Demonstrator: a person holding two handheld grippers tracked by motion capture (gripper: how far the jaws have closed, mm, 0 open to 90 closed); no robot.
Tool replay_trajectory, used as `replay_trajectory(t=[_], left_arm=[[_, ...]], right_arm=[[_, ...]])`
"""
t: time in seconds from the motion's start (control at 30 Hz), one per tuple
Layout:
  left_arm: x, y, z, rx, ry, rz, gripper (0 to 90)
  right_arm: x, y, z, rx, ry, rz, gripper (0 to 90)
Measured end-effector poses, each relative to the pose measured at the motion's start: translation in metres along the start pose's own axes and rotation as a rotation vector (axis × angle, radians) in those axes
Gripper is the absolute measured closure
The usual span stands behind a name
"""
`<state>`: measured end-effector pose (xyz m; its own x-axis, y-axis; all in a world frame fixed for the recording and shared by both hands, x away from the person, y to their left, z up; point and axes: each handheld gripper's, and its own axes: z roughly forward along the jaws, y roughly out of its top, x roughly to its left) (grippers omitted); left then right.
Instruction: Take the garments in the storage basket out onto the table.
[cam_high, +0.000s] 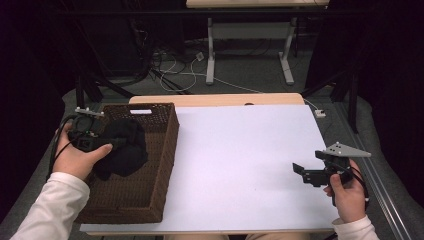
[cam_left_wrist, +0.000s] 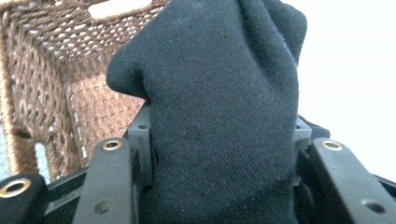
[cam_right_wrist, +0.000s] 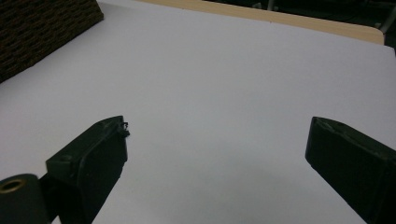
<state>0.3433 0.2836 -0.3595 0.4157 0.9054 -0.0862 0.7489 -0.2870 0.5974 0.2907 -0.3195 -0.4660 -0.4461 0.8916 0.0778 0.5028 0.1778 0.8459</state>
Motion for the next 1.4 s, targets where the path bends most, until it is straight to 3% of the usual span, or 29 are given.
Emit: replay_trajectory(t=[0.63, 1.03, 1.1, 1.4], left_arm=[[-0.045, 0.033, 0.022, -0.011, -0.078, 0.088, 47.2], [-0.08, 0.055, 0.041, -0.013, -0.14, 0.163, 47.1], [-0.09, 0.06, 0.049, -0.005, -0.153, 0.185, 47.2], [-0.109, 0.069, 0.063, -0.012, -0.183, 0.207, 47.1]], right_arm=[[0.0, 0.0, 0.0, 0.0, -0.001, -0.001, 5.0], [-0.001, 0.0, -0.001, -0.001, 0.001, 0.002, 5.0], [-0.001, 0.0, -0.002, 0.0, 0.004, 0.001, 5.0], [-0.002, -0.001, -0.001, -0.005, 0.002, 0.008, 5.0]])
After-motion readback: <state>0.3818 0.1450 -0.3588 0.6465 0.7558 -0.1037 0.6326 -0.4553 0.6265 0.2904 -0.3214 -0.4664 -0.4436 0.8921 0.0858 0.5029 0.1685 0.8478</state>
